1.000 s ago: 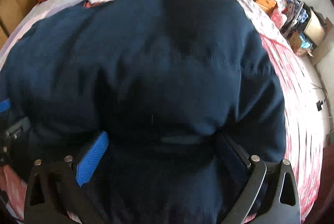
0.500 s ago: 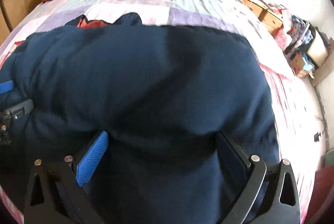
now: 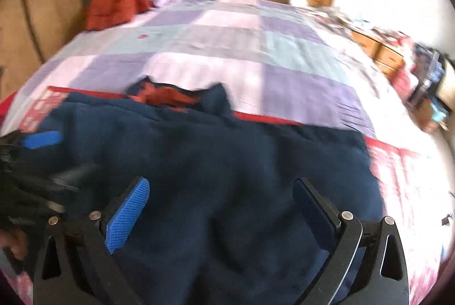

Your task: Fold large clothes

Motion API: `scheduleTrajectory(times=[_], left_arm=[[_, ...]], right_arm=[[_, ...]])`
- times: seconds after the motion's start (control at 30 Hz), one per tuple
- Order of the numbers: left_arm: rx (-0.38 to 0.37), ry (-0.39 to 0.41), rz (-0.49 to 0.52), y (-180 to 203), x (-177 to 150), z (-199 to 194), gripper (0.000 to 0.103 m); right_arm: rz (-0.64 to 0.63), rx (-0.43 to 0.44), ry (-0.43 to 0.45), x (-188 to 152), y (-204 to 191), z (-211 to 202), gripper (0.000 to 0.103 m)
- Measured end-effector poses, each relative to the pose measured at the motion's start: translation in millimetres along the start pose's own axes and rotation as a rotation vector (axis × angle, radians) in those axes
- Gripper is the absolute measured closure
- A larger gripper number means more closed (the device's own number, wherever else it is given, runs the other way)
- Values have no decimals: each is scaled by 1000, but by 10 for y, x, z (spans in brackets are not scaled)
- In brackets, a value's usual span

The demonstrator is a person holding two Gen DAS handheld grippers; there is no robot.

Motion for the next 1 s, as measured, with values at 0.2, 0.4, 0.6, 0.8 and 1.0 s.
scheduleTrajectory(times=[0.2,0.4,0.6,0.8,1.0], left_arm=[[39,-149,-101,-390,-7,621,0],[164,-173,-131,-1144,-134,871,0],[218,-208,-150,-1544,-253,1006,0],[225,-236,-175,-1659,-319,1056,0],[276,-227,-148,-1623,-322,899,0]], right_arm=[[8,-4,-144,-64,159,456,0],[76,-142,-138,-175,1080,297,0],[100,-180,-151,-256,1428,215,1],[150,-158,-158,-324,1476,280,1],[163,-175,-173,-295,1470,222,1]])
Point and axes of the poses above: each gripper's, at about its wrist camera, not at the fingertips, and z roughly the way its jaws point, y to its right, x to its top, the point moved 4 cm from there along z, roughly the way its jaws point, and after that the axes turned 14 degrees about x, right-handed, at the moved point
